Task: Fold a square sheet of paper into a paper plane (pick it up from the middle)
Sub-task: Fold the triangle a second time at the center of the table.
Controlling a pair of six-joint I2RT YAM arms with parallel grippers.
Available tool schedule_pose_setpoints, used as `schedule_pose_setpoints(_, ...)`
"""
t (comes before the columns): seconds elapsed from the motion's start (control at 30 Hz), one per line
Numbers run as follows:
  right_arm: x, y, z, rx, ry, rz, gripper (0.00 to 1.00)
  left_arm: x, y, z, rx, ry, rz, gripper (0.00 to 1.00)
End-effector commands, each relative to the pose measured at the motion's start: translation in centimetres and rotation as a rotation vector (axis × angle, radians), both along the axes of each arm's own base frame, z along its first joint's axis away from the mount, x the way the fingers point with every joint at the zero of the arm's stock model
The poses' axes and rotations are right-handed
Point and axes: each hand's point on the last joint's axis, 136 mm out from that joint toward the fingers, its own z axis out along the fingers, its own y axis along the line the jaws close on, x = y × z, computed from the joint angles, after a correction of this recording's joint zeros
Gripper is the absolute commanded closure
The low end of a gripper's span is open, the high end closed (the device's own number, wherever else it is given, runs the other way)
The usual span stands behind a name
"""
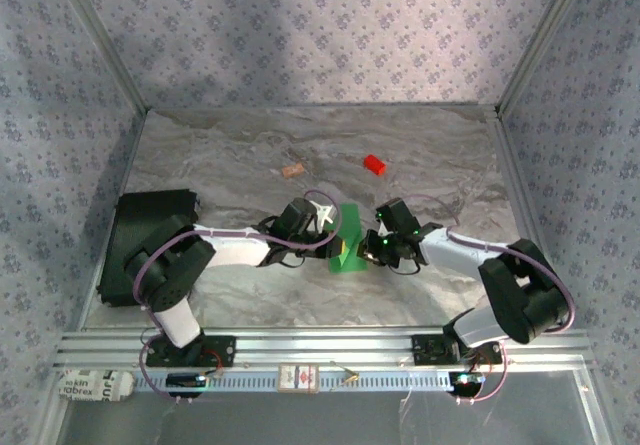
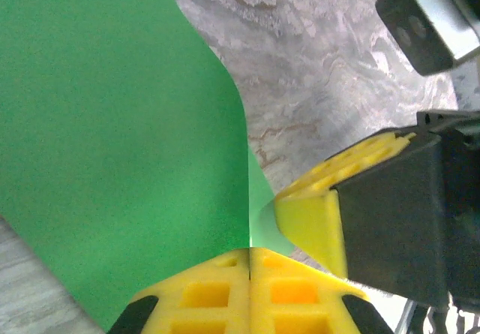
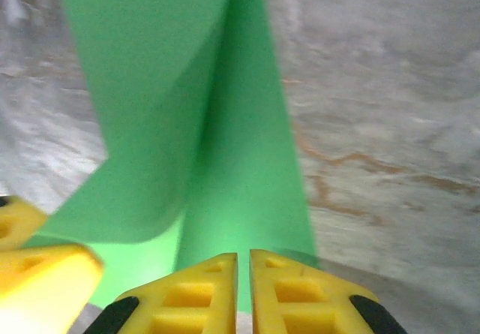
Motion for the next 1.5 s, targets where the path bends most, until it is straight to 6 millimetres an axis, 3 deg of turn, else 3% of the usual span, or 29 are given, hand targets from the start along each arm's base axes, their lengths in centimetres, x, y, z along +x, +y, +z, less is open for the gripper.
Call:
schedule_pose_setpoints(0.0, -0.2, 1.0, 0.7, 0.084, -0.004, -0.012, 0.86, 1.1, -0.6, 1.2, -0.04, -0.023, 0.035, 1.0)
schedule_pose_setpoints(0.23, -0.9, 0.5, -1.6, 0.034, 0.054, -0.027, 0.87, 0.9, -0.4, 0.9, -0.031, -0.023, 0.028, 1.0)
schedule_pose_setpoints(0.43, -1.4, -2.5, -3.3, -0.122, 0.099, -0.045, 0.88, 0.6, -0.3, 0.3, 0.003, -0.025, -0.006, 1.0)
schedule_pose_setpoints(0.8, 0.6, 1.0, 0.2, 0.065, 0.002, -0.011, 0.86, 0.8, -0.7, 0.3, -0.011, -0.013, 0.002, 1.0)
schedule_pose_setpoints(1.03, 0.6, 0.8, -1.5, 0.034, 0.042, -0.022, 0.87, 0.8, -0.4, -0.1, 0.013, -0.025, -0.008, 1.0)
schedule_pose_setpoints(1.23, -0.5, -0.9, -3.6, -0.072, 0.104, -0.035, 0.89, 0.8, 0.1, -0.9, 0.079, -0.054, -0.047, 0.99)
schedule_pose_setpoints(1.47, -0.8, -0.8, -3.8, -0.073, 0.11, -0.025, 0.9, 1.2, 0.6, -2.3, 0.174, -0.103, -0.094, 0.98)
